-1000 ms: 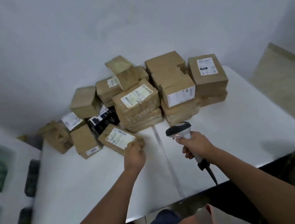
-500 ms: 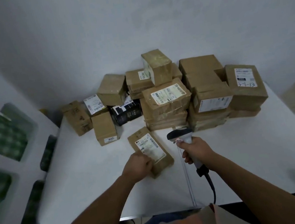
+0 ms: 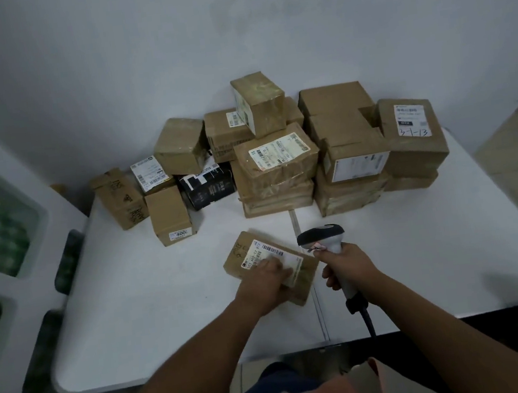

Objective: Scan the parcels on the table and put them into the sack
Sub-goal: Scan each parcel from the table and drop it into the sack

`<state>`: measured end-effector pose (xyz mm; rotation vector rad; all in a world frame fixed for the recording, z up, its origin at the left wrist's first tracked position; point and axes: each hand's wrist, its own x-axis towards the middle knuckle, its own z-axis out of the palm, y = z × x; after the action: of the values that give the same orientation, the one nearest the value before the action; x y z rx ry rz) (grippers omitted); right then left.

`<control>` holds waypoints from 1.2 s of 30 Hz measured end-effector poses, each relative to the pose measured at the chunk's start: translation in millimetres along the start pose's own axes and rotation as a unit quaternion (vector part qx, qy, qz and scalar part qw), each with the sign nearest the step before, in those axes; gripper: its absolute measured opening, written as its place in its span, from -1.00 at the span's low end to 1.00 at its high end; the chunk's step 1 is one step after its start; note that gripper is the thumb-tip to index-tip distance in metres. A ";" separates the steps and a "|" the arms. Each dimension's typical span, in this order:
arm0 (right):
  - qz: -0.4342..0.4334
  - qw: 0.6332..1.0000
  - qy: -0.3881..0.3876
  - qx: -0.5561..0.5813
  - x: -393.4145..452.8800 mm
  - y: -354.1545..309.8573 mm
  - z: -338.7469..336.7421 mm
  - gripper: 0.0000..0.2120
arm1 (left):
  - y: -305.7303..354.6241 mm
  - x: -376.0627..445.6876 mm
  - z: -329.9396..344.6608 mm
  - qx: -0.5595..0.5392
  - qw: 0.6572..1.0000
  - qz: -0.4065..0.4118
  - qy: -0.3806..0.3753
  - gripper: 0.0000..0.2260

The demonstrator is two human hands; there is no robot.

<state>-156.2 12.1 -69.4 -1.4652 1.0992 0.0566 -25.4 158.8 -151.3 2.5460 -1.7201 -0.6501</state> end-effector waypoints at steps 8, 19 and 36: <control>0.013 0.998 0.029 0.052 -8.1 10.8 -31.9 -0.75 | -18.4 25.1 -13.3 -0.011 1.000 0.013 -0.018 -0.27; 0.020 0.998 0.037 0.048 -9.7 4.4 -28.8 -0.71 | -45.0 37.3 6.7 -0.133 0.990 -0.052 -0.008 -0.10; 0.024 0.999 0.026 -0.013 -5.2 -51.2 -29.6 -0.67 | -17.7 39.4 18.8 -0.283 0.949 -0.122 0.066 0.07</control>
<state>-142.9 -18.4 -20.2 -1.4711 1.1801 0.0667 -3.6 135.2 -185.7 2.3242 -0.9894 -0.8147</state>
